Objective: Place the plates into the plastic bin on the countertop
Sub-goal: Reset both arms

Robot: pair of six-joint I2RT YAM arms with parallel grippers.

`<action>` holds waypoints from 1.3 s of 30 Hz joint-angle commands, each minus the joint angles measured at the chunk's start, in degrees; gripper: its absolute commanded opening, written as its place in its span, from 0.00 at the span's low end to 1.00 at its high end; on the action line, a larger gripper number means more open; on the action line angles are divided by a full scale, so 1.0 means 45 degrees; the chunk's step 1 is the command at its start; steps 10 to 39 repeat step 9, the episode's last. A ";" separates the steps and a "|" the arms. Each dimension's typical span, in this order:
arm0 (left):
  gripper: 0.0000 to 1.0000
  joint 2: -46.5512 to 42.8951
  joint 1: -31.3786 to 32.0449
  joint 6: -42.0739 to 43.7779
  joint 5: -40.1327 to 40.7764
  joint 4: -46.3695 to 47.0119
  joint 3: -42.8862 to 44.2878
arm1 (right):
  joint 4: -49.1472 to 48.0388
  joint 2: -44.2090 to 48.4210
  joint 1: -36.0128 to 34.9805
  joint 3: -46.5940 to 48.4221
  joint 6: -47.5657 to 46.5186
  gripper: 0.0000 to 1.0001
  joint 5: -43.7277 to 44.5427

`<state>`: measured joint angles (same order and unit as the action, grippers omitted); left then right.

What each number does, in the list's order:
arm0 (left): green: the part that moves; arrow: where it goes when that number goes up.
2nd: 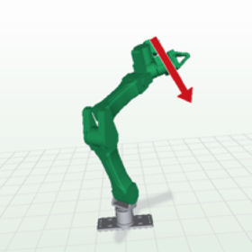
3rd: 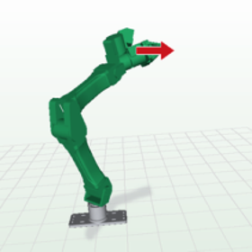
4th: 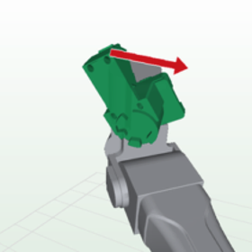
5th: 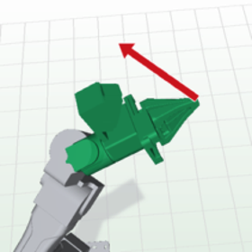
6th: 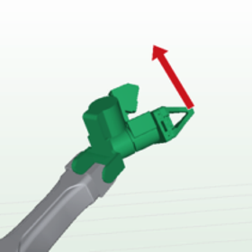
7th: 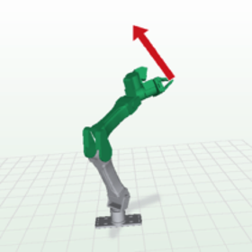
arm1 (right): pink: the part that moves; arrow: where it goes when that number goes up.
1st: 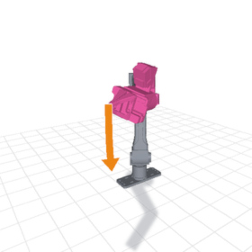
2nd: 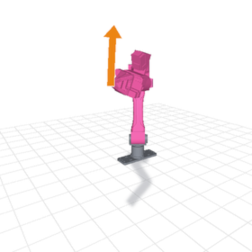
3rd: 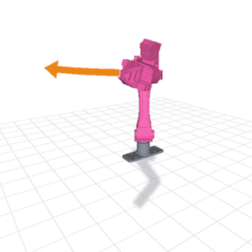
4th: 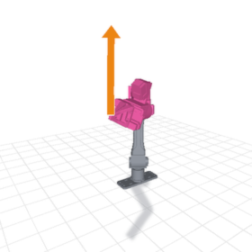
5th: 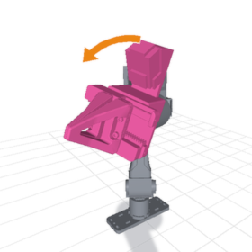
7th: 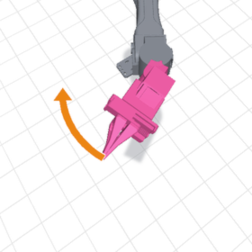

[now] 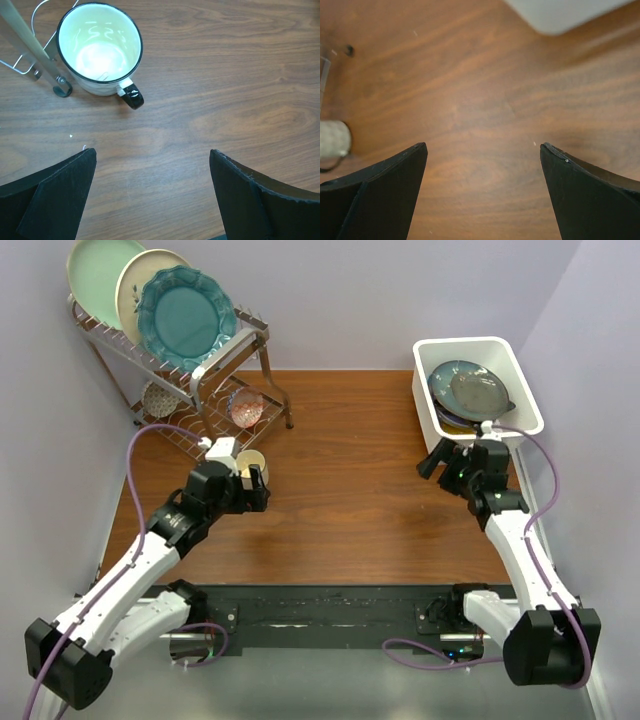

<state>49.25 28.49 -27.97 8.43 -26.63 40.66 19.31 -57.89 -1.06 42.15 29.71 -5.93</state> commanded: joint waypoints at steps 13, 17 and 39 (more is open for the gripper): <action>1.00 0.0090 0.0680 -0.0211 0.1680 0.1933 -0.0403 | -0.1498 -0.0221 -0.0292 -0.2298 -0.0080 0.99 0.0186; 1.00 0.0090 0.0680 -0.0211 0.1680 0.1933 -0.0403 | -0.1498 -0.0221 -0.0292 -0.2298 -0.0080 0.99 0.0186; 1.00 0.0090 0.0680 -0.0211 0.1680 0.1933 -0.0403 | -0.1498 -0.0221 -0.0292 -0.2298 -0.0080 0.99 0.0186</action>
